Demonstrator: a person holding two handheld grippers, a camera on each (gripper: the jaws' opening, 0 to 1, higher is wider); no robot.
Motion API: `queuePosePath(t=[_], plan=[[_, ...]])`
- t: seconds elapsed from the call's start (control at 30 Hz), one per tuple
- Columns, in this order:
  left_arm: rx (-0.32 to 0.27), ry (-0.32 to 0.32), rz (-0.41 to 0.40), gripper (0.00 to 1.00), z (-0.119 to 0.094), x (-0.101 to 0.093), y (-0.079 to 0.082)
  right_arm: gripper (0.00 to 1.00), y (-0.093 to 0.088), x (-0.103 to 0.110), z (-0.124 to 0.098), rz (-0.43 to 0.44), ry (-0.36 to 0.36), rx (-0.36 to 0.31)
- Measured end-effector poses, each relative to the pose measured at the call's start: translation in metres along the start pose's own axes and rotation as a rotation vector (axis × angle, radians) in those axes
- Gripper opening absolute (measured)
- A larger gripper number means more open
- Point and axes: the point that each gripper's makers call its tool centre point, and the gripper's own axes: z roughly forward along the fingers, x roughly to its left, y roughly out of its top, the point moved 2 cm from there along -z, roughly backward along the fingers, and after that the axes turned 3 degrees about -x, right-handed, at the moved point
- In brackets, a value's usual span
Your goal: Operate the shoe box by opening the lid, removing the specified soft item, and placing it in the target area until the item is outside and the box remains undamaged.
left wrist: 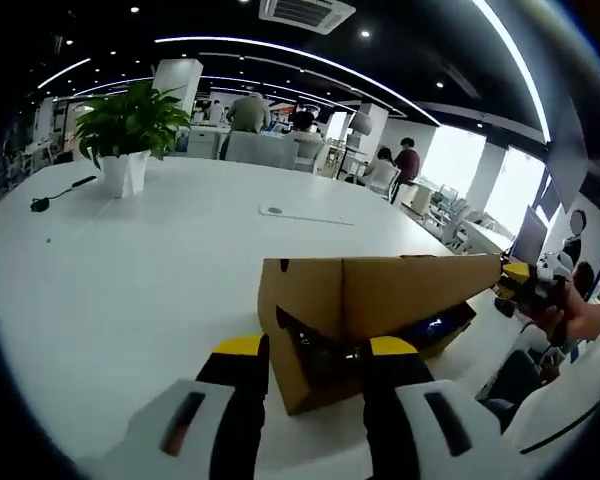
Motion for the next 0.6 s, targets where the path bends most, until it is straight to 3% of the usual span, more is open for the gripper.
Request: queuePosePath(t=[0.07,0.13,0.27,0.33,0.4,0.43,0.5,0.6], plan=[[-0.007,0.002,-0.003,0.37,0.000,0.000,0.001,0.10,-0.001,-0.010,-0.003,0.004,-0.048,-0.005],[-0.011,0.004,-0.014,0.37,-0.001,-0.001,0.003,0.09,-0.004,-0.020,-0.004,-0.047,-0.097,0.012],[0.006,-0.007,-0.012,0.37,-0.003,-0.005,0.004,0.09,-0.012,-0.029,0.000,-0.223,-0.186,0.083],[0.010,-0.020,0.006,0.37,-0.003,-0.006,0.005,0.09,-0.019,-0.027,0.003,-0.377,-0.198,0.156],[0.013,-0.015,0.009,0.38,-0.003,-0.006,0.007,0.13,-0.018,-0.015,0.007,-0.486,-0.209,0.142],[0.010,-0.016,0.001,0.38,-0.003,-0.007,0.008,0.17,-0.010,-0.016,0.010,-0.543,-0.230,0.087],[0.001,-0.008,-0.013,0.38,-0.003,-0.007,0.012,0.22,-0.003,-0.015,0.015,-0.545,-0.227,0.015],[-0.008,-0.005,0.010,0.38,-0.002,-0.006,0.017,0.21,-0.006,-0.009,0.020,-0.562,-0.223,0.025]])
